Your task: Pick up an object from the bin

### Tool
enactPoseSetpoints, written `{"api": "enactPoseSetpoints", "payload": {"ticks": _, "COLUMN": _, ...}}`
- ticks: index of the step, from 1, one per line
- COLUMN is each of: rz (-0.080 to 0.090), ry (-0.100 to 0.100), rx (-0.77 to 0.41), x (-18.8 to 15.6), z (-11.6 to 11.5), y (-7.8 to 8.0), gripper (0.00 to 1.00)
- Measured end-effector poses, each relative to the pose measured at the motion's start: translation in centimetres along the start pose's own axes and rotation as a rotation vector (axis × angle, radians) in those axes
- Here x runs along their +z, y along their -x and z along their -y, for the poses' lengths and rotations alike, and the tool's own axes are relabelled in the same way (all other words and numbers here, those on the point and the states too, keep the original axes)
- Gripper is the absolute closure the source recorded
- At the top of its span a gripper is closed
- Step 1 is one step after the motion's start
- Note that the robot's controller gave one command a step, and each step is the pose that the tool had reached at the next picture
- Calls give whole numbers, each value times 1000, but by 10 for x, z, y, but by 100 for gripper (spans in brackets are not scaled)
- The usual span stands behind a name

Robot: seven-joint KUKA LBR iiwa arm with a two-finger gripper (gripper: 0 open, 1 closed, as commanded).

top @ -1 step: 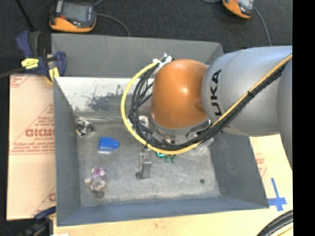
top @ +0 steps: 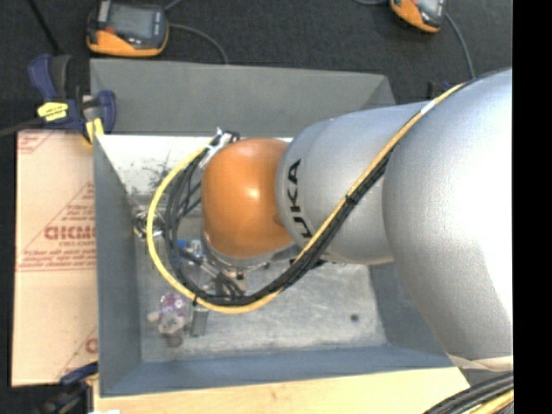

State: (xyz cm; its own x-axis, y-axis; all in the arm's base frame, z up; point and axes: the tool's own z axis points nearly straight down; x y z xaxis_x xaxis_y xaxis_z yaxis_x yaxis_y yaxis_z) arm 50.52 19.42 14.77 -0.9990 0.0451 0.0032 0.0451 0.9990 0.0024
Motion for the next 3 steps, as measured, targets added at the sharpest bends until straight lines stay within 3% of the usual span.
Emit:
{"api": "enactPoseSetpoints", "payload": {"ticks": 1, "rz": 20, "ry": 2, "rx": -87, "x": 78, "z": -10, "y": -27, "gripper": 0}}
{"api": "enactPoseSetpoints", "payload": {"ticks": 2, "rz": 10, "ry": 1, "rx": -85, "x": 76, "z": -10, "y": -30, "gripper": 100}}
{"api": "enactPoseSetpoints", "payload": {"ticks": 3, "rz": 17, "ry": 2, "rx": -83, "x": 75, "z": -10, "y": -27, "gripper": 0}}
